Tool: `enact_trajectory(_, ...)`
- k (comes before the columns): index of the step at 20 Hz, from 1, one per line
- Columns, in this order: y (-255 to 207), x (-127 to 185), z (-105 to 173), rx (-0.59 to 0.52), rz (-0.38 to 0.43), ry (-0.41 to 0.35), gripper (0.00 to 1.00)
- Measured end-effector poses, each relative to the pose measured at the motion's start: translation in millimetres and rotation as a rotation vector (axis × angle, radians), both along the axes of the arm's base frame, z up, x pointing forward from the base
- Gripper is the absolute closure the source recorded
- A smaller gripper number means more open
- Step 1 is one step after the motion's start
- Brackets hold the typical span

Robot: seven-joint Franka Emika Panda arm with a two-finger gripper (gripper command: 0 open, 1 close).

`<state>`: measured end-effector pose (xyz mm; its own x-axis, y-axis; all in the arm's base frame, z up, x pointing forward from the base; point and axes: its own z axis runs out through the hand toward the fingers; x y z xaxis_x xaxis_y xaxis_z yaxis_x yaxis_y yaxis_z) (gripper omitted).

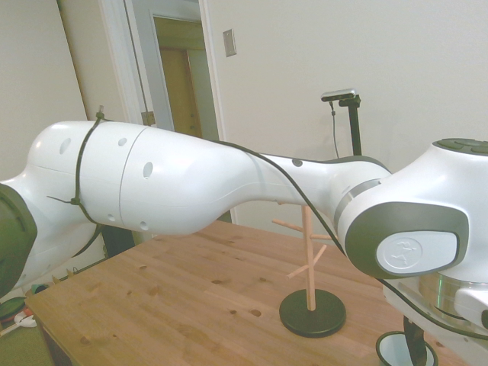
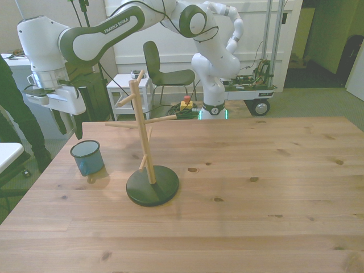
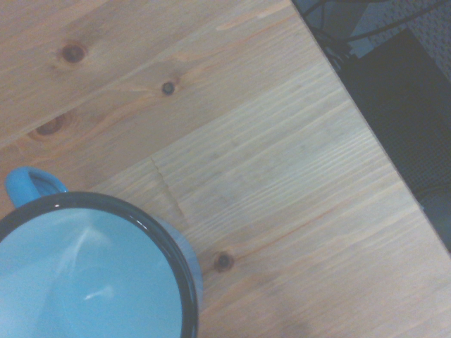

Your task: Hang the mug

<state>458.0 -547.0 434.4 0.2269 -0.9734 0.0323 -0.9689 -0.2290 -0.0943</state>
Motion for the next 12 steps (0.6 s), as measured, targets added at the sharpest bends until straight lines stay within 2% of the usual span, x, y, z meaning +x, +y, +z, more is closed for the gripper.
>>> enact_trajectory(12,2.9,22.2,-9.7,-0.002,-0.002,-0.001,0.00)
